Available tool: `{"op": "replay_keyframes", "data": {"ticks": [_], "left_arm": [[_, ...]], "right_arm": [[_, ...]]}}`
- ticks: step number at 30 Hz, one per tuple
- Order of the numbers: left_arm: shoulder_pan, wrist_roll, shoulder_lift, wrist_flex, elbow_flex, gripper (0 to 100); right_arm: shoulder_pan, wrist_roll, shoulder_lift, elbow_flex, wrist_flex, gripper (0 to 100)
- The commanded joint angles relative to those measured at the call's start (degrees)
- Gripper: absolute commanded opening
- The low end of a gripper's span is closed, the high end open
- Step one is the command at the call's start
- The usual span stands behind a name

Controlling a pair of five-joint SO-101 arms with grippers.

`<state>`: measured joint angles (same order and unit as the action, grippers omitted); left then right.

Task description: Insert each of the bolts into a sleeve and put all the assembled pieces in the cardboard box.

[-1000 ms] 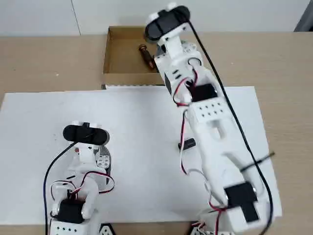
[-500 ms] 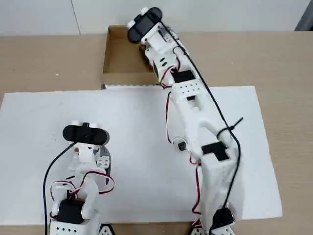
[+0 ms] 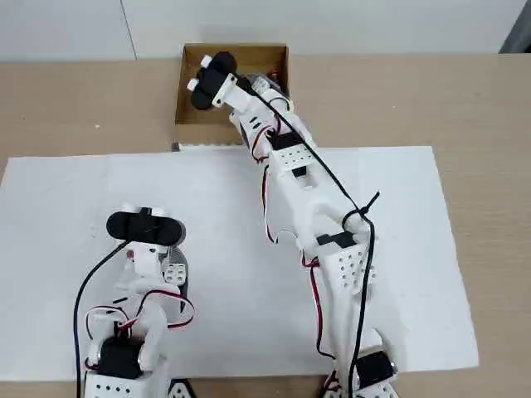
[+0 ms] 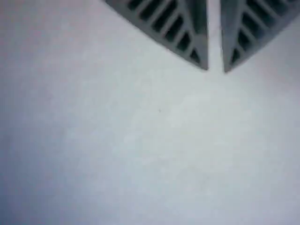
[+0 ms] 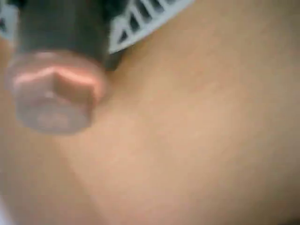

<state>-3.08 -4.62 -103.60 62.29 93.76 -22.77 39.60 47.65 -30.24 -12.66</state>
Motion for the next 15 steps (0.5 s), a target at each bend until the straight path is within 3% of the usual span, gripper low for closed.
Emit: {"op": "replay_keyframes", "data": {"ticks": [1, 5, 11, 15], "left_arm": [[0.3, 0.0, -0.5, -1.4, -0.3, 1], [0.3, 0.0, -0.5, -1.4, -0.3, 1], [0.3, 0.0, -0.5, -1.4, -0.3, 1], [0.3, 0.0, -0.5, -1.4, -0.3, 1]], "right_arm": [[-0.7, 0.5, -1.9, -5.1, -2.5, 22.8], [-0.4, 0.5, -2.2, -5.1, -3.0, 18.0], [-0.4, 0.5, -8.8, -5.0, -8.5, 0.0], [-0.3, 0.5, -12.9, -5.0, -13.1, 1.3]]}}
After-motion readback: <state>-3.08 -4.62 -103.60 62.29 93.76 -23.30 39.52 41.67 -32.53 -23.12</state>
